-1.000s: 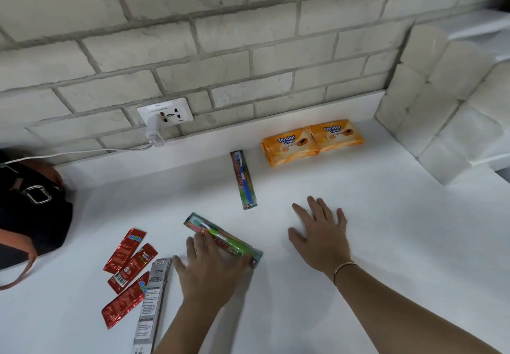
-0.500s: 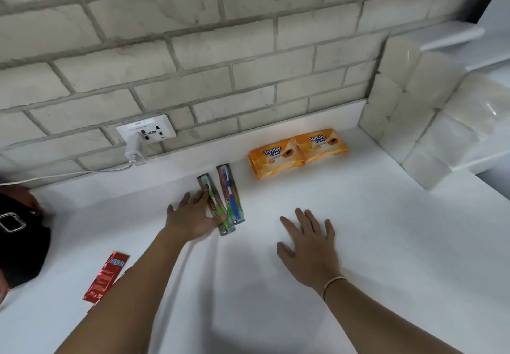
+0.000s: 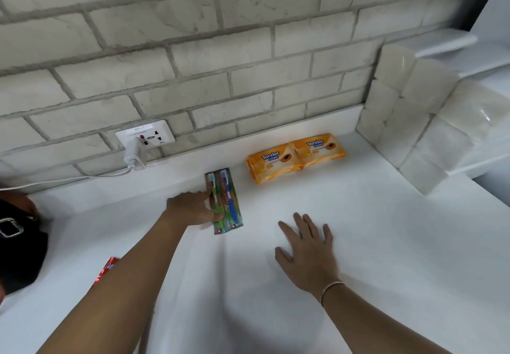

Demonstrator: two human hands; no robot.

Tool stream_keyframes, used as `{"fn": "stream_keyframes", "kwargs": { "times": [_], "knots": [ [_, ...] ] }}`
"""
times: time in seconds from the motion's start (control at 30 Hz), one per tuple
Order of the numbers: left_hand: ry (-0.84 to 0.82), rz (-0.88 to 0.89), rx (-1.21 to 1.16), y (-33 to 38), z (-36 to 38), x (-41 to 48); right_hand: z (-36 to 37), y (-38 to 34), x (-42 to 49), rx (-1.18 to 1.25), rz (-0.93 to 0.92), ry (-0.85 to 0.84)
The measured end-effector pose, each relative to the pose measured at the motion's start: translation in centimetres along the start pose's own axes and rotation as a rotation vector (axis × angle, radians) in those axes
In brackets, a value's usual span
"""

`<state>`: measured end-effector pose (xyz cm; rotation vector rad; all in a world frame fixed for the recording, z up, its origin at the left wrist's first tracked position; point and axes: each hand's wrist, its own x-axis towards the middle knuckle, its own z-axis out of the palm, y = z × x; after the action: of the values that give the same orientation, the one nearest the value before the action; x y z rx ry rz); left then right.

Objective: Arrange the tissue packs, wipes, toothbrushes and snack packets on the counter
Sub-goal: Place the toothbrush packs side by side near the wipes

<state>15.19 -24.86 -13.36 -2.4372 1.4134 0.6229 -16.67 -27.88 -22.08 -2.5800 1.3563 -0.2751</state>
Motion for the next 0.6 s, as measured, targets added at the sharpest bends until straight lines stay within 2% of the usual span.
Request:
{"fn": "stream_keyframes", "kwargs": {
  "times": [0.33, 0.6],
  "knots": [
    [0.021, 0.025, -0.057, 0.1, 0.2, -0.1, 0.1, 0.1, 0.0, 0.008, 0.000, -0.003],
    [0.209, 0.043, -0.396, -1.7, 3.8, -4.1, 0.1, 0.2, 0.1, 0.015, 0.003, 0.015]
  ]
}}
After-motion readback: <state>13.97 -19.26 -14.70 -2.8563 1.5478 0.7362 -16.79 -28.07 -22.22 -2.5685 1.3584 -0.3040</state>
